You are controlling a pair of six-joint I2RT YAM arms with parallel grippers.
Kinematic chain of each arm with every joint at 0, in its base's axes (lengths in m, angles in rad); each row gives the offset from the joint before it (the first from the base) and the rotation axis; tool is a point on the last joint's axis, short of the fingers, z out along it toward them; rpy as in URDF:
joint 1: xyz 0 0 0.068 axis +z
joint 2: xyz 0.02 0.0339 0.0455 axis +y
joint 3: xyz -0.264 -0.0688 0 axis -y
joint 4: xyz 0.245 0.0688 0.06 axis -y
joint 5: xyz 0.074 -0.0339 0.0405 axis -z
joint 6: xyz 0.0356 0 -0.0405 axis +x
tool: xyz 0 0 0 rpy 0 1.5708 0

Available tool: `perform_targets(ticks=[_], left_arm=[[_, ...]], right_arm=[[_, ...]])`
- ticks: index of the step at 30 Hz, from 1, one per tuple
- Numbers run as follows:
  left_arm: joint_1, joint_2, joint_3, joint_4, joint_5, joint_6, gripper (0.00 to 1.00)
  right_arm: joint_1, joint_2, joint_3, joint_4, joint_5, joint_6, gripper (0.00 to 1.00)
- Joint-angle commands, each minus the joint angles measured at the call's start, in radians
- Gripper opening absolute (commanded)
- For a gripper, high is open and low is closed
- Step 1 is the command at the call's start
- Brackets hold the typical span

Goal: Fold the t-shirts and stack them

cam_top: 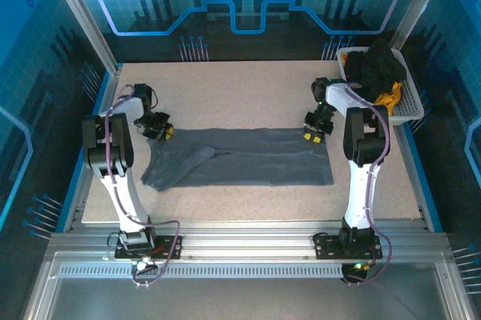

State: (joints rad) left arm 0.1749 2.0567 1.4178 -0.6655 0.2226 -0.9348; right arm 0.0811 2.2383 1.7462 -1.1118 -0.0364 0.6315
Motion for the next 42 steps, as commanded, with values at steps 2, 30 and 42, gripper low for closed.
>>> perform_targets(ticks=[2, 30, 42], left_arm=[[0.021, 0.136, 0.151, -0.006, 0.051, 0.095, 0.16], [-0.165, -0.055, -0.084, 0.255, 0.261, 0.563, 0.59], [-0.201, -0.116, -0.191, 0.259, 0.246, 0.585, 0.59]], right_arm=[[-0.050, 0.182, 0.179, -0.041, -0.029, -0.020, 0.25], [0.215, -0.385, -0.099, 0.395, -0.533, -0.093, 0.61], [0.217, -0.420, -0.140, 0.401, -0.526, -0.086, 0.61]])
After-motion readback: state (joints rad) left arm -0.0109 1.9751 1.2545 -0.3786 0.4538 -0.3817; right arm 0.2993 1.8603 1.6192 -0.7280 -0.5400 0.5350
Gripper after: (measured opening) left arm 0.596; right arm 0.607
